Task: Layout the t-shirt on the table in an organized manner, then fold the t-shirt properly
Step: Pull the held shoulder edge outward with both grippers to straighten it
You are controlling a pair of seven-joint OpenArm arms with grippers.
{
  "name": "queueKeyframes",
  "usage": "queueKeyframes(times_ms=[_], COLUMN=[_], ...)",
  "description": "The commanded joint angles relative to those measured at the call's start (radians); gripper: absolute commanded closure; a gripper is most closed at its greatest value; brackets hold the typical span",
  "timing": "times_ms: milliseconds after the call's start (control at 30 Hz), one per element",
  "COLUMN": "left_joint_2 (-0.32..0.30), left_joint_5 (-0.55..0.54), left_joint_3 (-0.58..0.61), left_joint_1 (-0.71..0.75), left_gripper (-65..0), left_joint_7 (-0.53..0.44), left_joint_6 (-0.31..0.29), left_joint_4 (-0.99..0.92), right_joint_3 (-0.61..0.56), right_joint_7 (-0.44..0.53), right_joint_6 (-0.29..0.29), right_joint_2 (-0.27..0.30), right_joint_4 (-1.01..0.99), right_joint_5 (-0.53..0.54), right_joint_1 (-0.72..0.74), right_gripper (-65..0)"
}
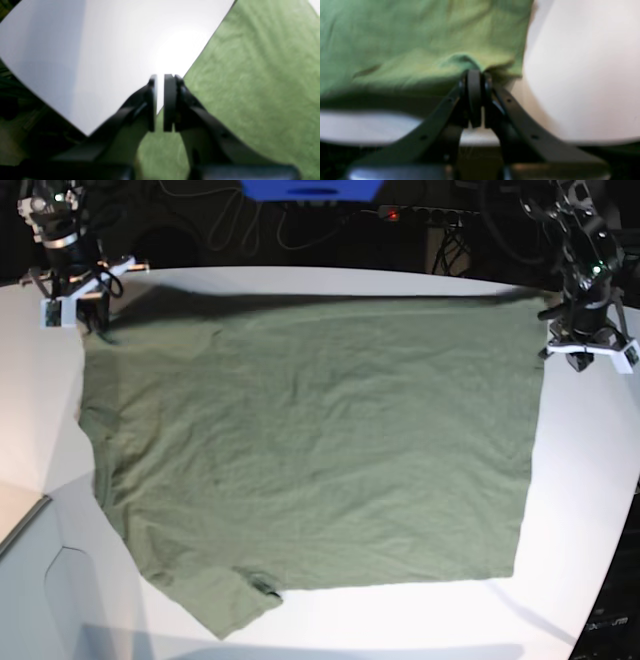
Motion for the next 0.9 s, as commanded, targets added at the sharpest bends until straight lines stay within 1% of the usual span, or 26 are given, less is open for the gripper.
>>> queueKeyframes(times_ms=[0, 167, 267, 367, 433, 467, 500, 567, 700, 767, 800, 867], left_joint_2=[-0.009, -0.009, -0.004, -0.001, -0.001, -0.001, -0.001, -0.001, 0.009, 0.016, 0.022, 0.036], left_joint_5=[-0.003, 0.002, 0.002, 0.004, 0.004, -0.001, -0.003, -0.003, -0.003, 0.000, -0.003, -0.003], left_joint_3=[-0.002, 0.000, 0.000, 0.000, -0.002, -0.002, -0.003, -0.005, -0.003, -0.002, 0.000, 0.000], left_joint_1=[-0.018, -0.069, -0.085, -0.078, -0.047, -0.029, -0.009, 0.028, 0.086, 0.102, 0.106, 0.109], left_gripper=[-4.4, -4.4, -4.4, -4.7, -5.0, -6.4, -8.9, -16.0, -35.8, -43.6, -45.3, -45.8], left_joint_7=[-0.019, -0.019, -0.018, -0.016, -0.016, -0.016, -0.016, -0.016, -0.018, -0.018, -0.018, -0.018], left_joint_6=[-0.001, -0.001, -0.001, 0.000, 0.000, 0.000, 0.000, 0.000, 0.003, 0.002, 0.002, 0.002], left_joint_4=[0.014, 0.006, 0.011, 0.019, 0.015, 0.015, 0.017, 0.017, 0.008, 0.006, 0.003, -0.017], right_joint_3=[0.002, 0.002, 0.002, -0.003, -0.005, -0.005, -0.005, -0.005, -0.006, -0.006, -0.006, -0.006], right_joint_7=[0.030, 0.022, 0.020, 0.020, 0.020, 0.020, 0.020, 0.020, 0.020, 0.020, 0.020, 0.020], right_joint_6=[0.018, 0.018, 0.018, 0.018, 0.018, 0.018, 0.018, 0.018, 0.018, 0.018, 0.018, 0.018], right_joint_2=[0.008, 0.011, 0.011, 0.011, 0.011, 0.011, 0.011, 0.008, 0.008, 0.008, 0.008, 0.006], right_joint_4=[0.014, 0.012, 0.012, 0.014, 0.014, 0.012, 0.012, 0.012, 0.012, 0.012, 0.012, 0.012], right_joint_5=[0.019, 0.014, 0.014, 0.013, 0.013, 0.013, 0.013, 0.013, 0.013, 0.013, 0.013, 0.013], right_joint_1=[0.019, 0.125, 0.162, 0.173, 0.171, 0.170, 0.165, 0.162, 0.162, 0.162, 0.162, 0.162], right_gripper=[0.0, 0.0, 0.0, 0.0, 0.0, 0.0, 0.0, 0.0, 0.0, 0.0, 0.0, 0.0])
